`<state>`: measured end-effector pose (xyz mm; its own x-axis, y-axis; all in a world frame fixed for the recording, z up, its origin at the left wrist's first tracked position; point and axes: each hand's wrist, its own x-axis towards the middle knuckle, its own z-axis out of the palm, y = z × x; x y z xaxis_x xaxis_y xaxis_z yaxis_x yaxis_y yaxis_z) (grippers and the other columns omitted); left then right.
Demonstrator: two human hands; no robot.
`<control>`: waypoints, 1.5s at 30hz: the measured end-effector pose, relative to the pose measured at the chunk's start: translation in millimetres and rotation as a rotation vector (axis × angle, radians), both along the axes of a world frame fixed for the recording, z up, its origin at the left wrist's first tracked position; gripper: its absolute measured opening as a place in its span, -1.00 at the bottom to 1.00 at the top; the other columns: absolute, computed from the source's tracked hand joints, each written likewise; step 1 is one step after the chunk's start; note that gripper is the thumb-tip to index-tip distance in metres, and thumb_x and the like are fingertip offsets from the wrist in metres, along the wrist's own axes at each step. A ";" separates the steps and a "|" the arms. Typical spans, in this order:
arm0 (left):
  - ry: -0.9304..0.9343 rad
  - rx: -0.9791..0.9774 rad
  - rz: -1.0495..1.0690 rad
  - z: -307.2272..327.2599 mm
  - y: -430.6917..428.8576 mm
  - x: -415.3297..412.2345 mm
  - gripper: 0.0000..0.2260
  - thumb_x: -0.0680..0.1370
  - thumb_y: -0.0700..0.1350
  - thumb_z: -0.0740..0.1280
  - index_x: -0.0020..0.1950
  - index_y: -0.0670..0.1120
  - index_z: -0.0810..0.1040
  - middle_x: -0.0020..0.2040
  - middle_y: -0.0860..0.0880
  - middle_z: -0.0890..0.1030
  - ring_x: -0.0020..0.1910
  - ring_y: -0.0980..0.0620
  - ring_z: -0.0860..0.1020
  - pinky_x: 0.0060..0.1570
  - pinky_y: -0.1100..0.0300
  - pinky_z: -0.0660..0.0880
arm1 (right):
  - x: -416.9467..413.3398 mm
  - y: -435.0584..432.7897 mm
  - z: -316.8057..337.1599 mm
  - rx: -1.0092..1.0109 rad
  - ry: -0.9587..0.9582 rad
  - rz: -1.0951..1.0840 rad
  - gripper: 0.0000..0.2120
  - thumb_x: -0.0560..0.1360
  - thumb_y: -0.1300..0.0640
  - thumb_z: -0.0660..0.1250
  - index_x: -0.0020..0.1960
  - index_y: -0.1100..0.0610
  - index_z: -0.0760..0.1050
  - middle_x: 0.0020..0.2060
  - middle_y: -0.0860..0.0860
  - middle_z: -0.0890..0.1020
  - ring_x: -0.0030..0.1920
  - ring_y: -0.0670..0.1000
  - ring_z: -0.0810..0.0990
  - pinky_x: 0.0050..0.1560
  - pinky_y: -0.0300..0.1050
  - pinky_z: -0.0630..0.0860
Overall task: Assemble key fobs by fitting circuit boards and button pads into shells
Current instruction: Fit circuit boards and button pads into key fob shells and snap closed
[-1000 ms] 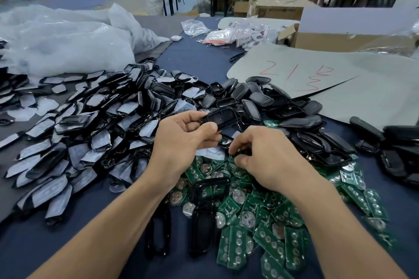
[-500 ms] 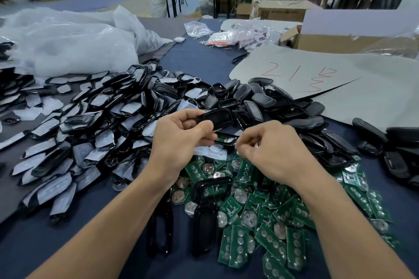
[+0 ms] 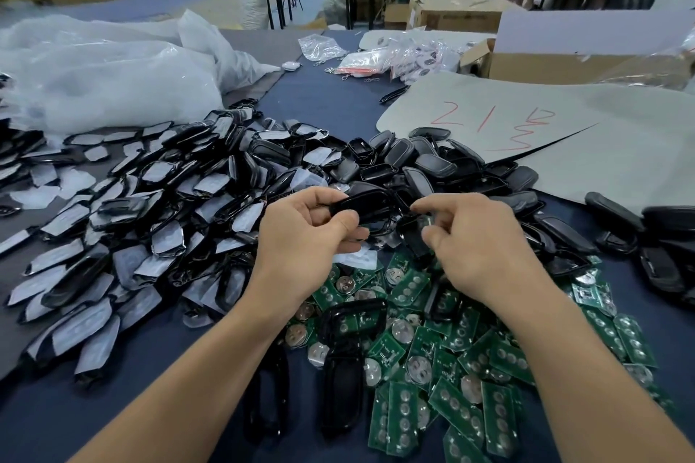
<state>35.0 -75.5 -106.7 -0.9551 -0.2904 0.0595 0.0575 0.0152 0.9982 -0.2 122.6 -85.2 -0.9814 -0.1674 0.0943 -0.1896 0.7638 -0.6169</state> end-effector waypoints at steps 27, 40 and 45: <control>-0.020 -0.107 -0.012 4.9 -6.7 0.1 -0.89 0.66 -0.23 0.37 0.06 -0.09 0.69 -0.28 -0.15 0.73 -0.46 -0.07 0.66 -0.45 0.18 0.59 | 5.0 -17.6 4.3 -1.116 -0.135 -0.123 -0.62 0.38 0.52 0.48 0.04 0.11 0.69 -0.12 -0.01 0.77 -0.16 -0.05 0.75 -0.15 -0.26 0.64; -0.010 -0.122 -0.070 2.7 -4.7 0.0 -0.83 0.66 -0.25 0.35 0.06 -0.03 0.71 -0.28 -0.16 0.73 -0.42 -0.09 0.68 -0.41 0.15 0.62 | 20.4 -29.4 3.7 -0.586 0.048 -0.059 -0.85 0.32 0.05 0.65 -0.24 -0.11 0.69 -0.43 -0.12 0.68 -0.46 -0.08 0.64 -0.39 -0.15 0.61; -0.003 -0.105 -0.106 4.8 -5.1 0.9 -0.80 0.67 -0.25 0.33 0.06 -0.04 0.73 -0.27 -0.18 0.73 -0.41 -0.09 0.68 -0.40 0.15 0.62 | 22.6 -33.4 2.0 -0.594 0.139 -0.087 -0.84 0.38 0.09 0.63 -0.27 -0.07 0.67 -0.46 -0.11 0.66 -0.47 -0.01 0.61 -0.39 -0.07 0.58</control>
<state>36.0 -80.6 -101.8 -0.9803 -0.1798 0.0814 0.0615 0.1137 0.9916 22.4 89.2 -83.2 -0.9609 0.0333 0.2750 -0.2512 0.3137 -0.9157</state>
